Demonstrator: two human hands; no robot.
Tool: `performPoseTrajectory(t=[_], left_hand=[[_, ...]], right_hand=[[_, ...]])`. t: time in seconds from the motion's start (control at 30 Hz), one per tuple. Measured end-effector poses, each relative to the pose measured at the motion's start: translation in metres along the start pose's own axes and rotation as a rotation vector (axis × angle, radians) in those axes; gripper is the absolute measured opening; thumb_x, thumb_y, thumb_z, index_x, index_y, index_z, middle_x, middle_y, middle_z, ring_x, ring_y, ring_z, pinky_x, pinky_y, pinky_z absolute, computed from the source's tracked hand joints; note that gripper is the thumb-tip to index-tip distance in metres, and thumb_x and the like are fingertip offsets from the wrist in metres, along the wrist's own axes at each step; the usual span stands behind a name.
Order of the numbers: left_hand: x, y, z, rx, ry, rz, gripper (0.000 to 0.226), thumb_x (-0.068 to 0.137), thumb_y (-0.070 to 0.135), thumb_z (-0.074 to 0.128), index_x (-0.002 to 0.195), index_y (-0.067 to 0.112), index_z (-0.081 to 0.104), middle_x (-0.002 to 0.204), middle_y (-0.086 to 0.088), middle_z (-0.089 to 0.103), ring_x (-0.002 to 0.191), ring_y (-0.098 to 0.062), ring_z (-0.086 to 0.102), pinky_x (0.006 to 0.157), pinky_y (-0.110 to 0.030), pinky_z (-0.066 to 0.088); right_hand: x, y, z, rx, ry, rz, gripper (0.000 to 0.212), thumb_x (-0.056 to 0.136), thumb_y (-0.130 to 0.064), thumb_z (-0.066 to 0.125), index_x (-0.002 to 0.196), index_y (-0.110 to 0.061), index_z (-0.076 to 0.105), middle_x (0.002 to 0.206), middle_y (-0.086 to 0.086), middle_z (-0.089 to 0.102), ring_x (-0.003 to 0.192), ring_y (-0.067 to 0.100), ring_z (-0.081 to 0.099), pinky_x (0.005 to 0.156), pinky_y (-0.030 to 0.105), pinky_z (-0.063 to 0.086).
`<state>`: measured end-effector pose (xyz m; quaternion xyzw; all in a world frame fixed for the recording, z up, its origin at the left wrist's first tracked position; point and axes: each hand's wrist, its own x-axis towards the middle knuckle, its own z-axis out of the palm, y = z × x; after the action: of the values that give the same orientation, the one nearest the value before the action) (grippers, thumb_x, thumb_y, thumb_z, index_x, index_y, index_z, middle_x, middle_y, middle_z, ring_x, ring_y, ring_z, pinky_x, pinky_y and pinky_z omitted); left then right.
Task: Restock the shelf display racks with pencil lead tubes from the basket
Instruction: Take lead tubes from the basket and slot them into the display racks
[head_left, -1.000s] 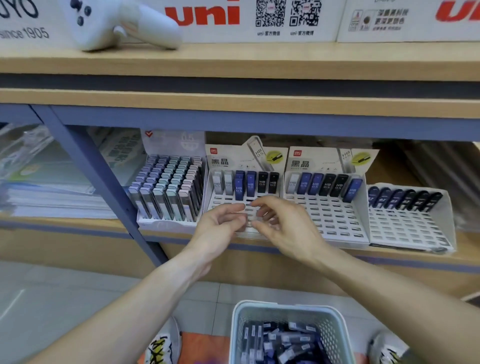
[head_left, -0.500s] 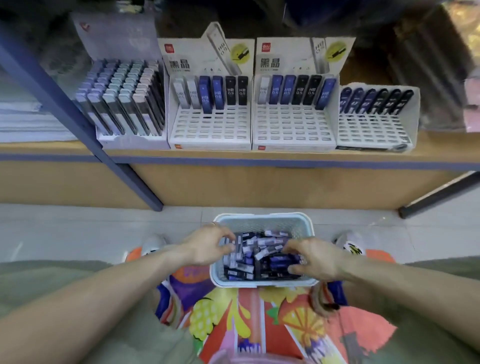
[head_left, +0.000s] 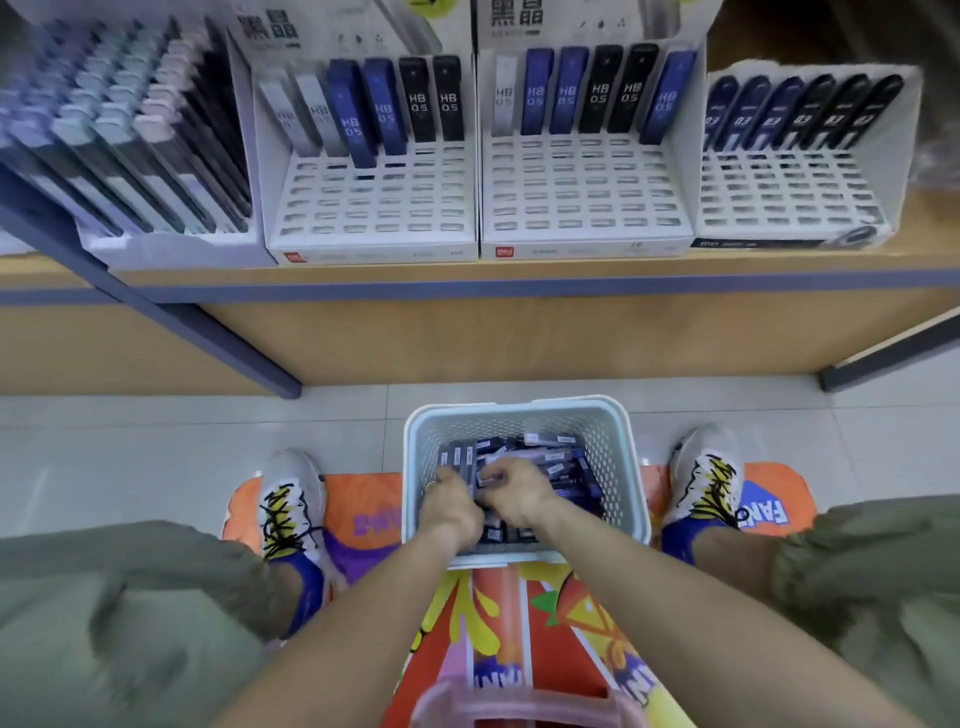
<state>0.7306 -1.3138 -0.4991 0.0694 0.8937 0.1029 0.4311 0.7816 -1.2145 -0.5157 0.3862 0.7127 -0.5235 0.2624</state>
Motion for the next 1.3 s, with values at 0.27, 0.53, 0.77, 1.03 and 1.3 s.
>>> performPoseTrajectory(t=[0.27, 0.53, 0.77, 1.03, 1.3], left_hand=[[0.02, 0.002, 0.024, -0.012, 0.159, -0.06, 0.052, 0.099, 0.005, 0.047, 0.147, 0.002, 0.027, 0.136, -0.022, 0.054, 0.126, -0.037, 0.055, 0.101, -0.042, 0.047], [0.037, 0.002, 0.03, 0.116, 0.158, 0.047, 0.045, 0.095, 0.004, 0.055, 0.138, 0.008, 0.043, 0.138, -0.018, 0.041, 0.126, -0.036, 0.049, 0.106, -0.04, 0.043], [0.046, 0.002, 0.034, 0.013, 0.159, 0.044, 0.046, 0.093, -0.001, 0.053, 0.136, 0.005, 0.038, 0.135, -0.022, 0.045, 0.126, -0.036, 0.046, 0.107, -0.039, 0.042], [0.049, 0.003, 0.034, -0.201, -0.063, -0.042, 0.053, 0.099, 0.009, 0.05, 0.146, 0.004, 0.026, 0.143, -0.022, 0.043, 0.131, -0.037, 0.049, 0.107, -0.039, 0.044], [0.045, -0.02, 0.041, -0.647, -0.198, -0.065, 0.067, 0.101, 0.013, 0.046, 0.16, 0.016, 0.014, 0.149, -0.022, 0.049, 0.132, -0.043, 0.053, 0.096, -0.05, 0.055]], right_hand=[[0.026, 0.005, 0.022, 0.086, 0.074, 0.079, 0.041, 0.097, -0.011, 0.055, 0.137, -0.019, 0.058, 0.128, 0.007, 0.067, 0.115, 0.026, 0.064, 0.103, 0.033, 0.05], [0.039, 0.012, 0.024, 0.235, 0.075, 0.079, 0.022, 0.1, -0.015, 0.056, 0.12, -0.02, 0.064, 0.119, 0.008, 0.07, 0.109, 0.026, 0.066, 0.101, 0.039, 0.053], [0.04, 0.024, 0.026, 0.34, 0.105, 0.138, 0.029, 0.099, -0.013, 0.056, 0.127, -0.017, 0.057, 0.115, 0.006, 0.067, 0.105, 0.023, 0.066, 0.096, 0.039, 0.056], [0.039, 0.029, 0.027, 0.461, 0.109, 0.124, 0.023, 0.099, -0.006, 0.058, 0.113, -0.019, 0.071, 0.117, 0.007, 0.072, 0.106, 0.023, 0.069, 0.099, 0.041, 0.056], [0.023, 0.026, 0.02, 0.62, 0.111, 0.139, 0.011, 0.094, -0.003, 0.069, 0.089, -0.01, 0.074, 0.085, 0.01, 0.074, 0.07, 0.02, 0.068, 0.066, 0.029, 0.063]])
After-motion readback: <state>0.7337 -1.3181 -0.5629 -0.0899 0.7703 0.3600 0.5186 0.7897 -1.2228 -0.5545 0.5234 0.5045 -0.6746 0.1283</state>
